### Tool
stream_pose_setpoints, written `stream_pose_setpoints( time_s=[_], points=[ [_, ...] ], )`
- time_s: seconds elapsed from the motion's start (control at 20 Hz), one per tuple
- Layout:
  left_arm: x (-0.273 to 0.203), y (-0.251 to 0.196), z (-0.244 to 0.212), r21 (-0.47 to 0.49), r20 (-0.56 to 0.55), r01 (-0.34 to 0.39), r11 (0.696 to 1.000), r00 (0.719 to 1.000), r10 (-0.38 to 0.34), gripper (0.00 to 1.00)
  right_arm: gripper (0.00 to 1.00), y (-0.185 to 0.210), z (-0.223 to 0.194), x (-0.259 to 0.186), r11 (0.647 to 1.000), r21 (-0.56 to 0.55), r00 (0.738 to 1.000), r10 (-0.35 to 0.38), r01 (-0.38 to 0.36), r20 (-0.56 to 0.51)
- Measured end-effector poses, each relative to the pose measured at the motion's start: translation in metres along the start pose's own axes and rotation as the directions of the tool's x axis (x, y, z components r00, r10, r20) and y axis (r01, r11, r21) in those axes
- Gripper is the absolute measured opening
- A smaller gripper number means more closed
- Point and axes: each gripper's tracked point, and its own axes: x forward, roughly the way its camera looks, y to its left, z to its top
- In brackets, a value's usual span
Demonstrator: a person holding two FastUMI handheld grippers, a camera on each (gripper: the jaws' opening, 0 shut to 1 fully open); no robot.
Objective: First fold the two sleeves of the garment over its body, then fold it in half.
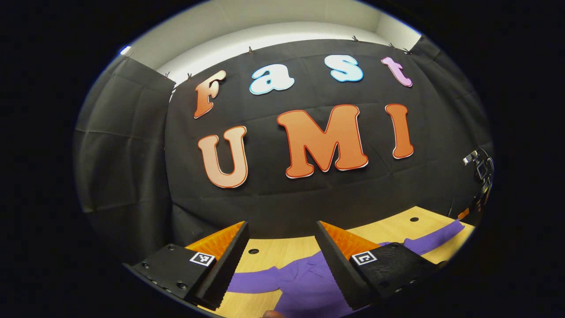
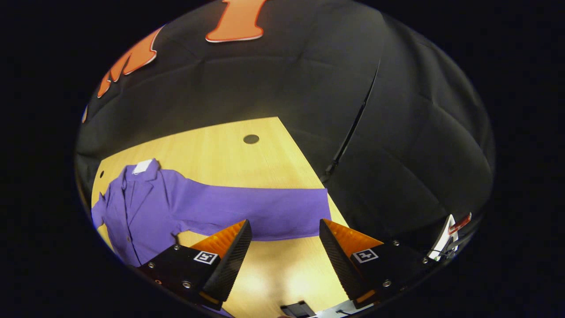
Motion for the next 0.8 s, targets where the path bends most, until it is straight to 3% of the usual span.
stream_pose_setpoints(
  time_s=[0.15,0.3,0.65,0.8],
  points=[
    [0.000,0.001,-0.006,0.017,-0.032,-0.021,1.000,0.999,0.022,0.97,0.95,-0.014,-0.012,0.030,1.000,-0.021,0.997,0.004,-0.006,-0.079],
    [-0.001,-0.002,-0.013,0.038,-0.055,-0.029,0.999,0.998,0.031,0.98,0.95,-0.013,-0.024,0.057,0.997,0.057,0.981,0.070,-0.061,-0.178],
    [-0.001,-0.012,-0.020,0.080,-0.100,-0.035,0.996,0.994,0.043,1.00,0.95,-0.035,-0.044,0.107,0.984,0.162,0.916,0.134,-0.077,-0.378],
    [-0.003,-0.016,-0.023,0.089,-0.120,-0.032,0.996,0.992,0.043,1.00,0.95,-0.047,-0.041,0.124,0.990,0.130,0.905,0.103,-0.053,-0.413]
  ],
)
